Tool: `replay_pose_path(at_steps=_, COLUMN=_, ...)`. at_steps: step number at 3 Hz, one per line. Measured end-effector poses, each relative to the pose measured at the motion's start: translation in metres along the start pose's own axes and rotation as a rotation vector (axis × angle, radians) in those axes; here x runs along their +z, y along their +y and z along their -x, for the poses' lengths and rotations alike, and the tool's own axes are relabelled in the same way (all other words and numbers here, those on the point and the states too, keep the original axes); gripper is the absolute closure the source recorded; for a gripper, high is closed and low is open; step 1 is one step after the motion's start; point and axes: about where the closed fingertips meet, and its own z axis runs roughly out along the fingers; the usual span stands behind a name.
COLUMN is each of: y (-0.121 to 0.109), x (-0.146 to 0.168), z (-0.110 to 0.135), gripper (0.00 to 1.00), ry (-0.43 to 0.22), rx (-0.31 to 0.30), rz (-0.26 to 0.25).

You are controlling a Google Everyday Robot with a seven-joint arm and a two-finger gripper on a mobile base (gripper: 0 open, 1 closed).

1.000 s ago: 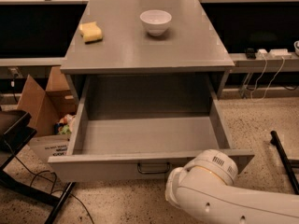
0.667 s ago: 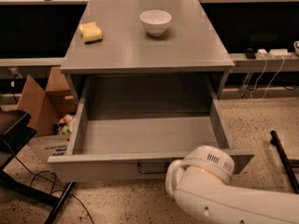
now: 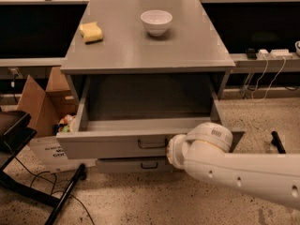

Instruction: Close top drawer

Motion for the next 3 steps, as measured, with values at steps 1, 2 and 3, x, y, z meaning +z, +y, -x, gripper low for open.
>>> replay_pose_path(at_steps=1, y=-0.029, x=0.023, z=-0.002, gripper=1.0, ry=-0.029, rx=-0.048, rz=-0.023)
replay_pose_path(at_steps=2, y=-0.075, x=0.054, z=-0.008, gripper=1.0, ry=-0.034, rx=-0.106, rz=-0.044)
replay_pose_path(at_steps=3, y=-0.108, x=0.065, z=-0.014, gripper=1.0, ry=-0.027, rx=-0.133, rz=-0.061)
